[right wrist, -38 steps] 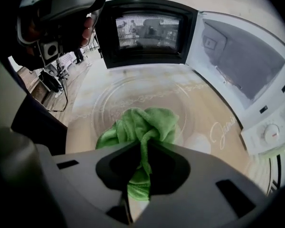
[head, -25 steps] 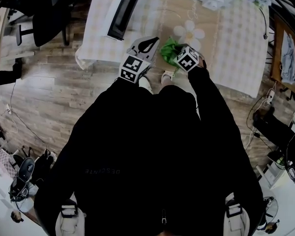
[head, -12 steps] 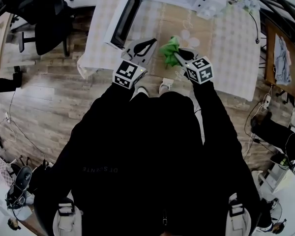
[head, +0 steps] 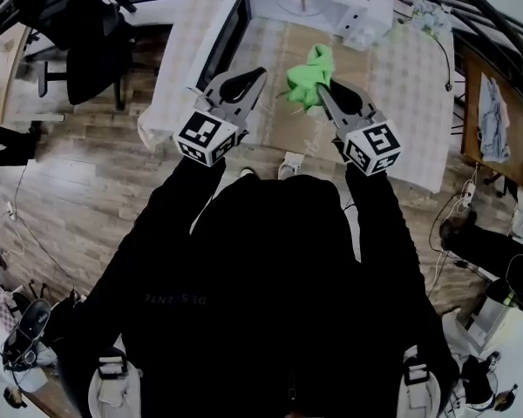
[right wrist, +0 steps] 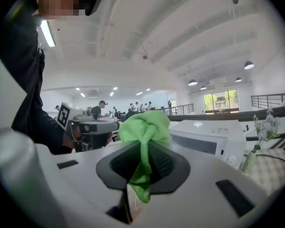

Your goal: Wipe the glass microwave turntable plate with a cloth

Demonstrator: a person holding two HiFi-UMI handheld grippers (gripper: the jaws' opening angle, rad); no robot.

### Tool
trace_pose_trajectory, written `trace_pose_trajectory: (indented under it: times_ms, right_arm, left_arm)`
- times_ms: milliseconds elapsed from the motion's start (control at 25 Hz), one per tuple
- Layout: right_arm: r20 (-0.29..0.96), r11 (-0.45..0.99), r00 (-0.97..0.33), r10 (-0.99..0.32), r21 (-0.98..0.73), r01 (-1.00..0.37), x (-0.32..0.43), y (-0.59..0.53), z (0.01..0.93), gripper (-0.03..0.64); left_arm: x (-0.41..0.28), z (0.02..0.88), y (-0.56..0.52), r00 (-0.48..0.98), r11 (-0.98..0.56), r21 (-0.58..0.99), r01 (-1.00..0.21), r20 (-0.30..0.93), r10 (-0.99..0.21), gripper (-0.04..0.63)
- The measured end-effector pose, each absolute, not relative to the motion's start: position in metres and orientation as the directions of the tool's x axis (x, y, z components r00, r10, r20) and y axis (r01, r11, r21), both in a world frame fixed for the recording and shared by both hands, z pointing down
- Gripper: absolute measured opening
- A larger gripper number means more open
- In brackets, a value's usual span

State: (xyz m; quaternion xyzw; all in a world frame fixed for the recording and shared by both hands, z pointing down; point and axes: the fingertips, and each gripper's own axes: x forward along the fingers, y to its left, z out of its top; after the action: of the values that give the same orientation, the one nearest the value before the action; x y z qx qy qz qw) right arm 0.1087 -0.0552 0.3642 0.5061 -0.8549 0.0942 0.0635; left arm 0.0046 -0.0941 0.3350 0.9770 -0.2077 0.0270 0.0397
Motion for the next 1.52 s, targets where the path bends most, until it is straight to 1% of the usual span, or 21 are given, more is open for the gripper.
trace_pose_trajectory:
  times_ms: [240,400,560,720,960,1160,1280,1520]
  right_arm:
    - [0.070,0.465,-0.465,-0.882,-0.015,-0.885,0.112,-0.050,0.291,0.058]
    - [0.024,0.429,-0.429,-0.903,0.050,-0.902,0.118,-0.047,0.262,0.058]
    - [0.004,0.405,-0.406,-0.914,0.080,-0.911,0.121,-0.042,0.250,0.058]
    - [0.003,0.399,-0.399,-0.917,0.036,-0.916,0.122,-0.038,0.252,0.058]
    - [0.015,0.398,-0.398,-0.917,0.016,-0.917,0.114,-0.029,0.260,0.058]
    - [0.029,0.385,-0.385,-0.923,0.008,-0.923,0.109,-0.024,0.269,0.058]
    - [0.038,0.379,-0.378,-0.925,0.012,-0.925,0.107,-0.021,0.273,0.058]
    - [0.044,0.360,-0.361,-0.932,-0.016,-0.933,0.108,-0.008,0.283,0.060]
  left_arm:
    - [0.013,0.286,-0.086,0.919,-0.919,0.023,-0.394,-0.011,-0.395,0.021]
    - [0.023,0.257,-0.083,0.922,-0.923,-0.020,-0.385,-0.054,-0.383,0.021]
    - [0.031,0.246,-0.076,0.926,-0.929,-0.020,-0.371,-0.080,-0.368,0.021]
    - [0.036,0.247,-0.068,0.932,-0.935,-0.013,-0.354,-0.083,-0.352,0.021]
    - [0.037,0.252,-0.060,0.942,-0.945,0.001,-0.326,-0.084,-0.325,0.021]
    - [0.029,0.263,-0.059,0.942,-0.944,0.011,-0.330,-0.054,-0.330,0.021]
    - [0.027,0.260,-0.056,0.945,-0.947,0.015,-0.320,-0.075,-0.320,0.021]
    - [0.028,0.278,-0.049,0.952,-0.953,0.048,-0.300,-0.040,-0.302,0.021]
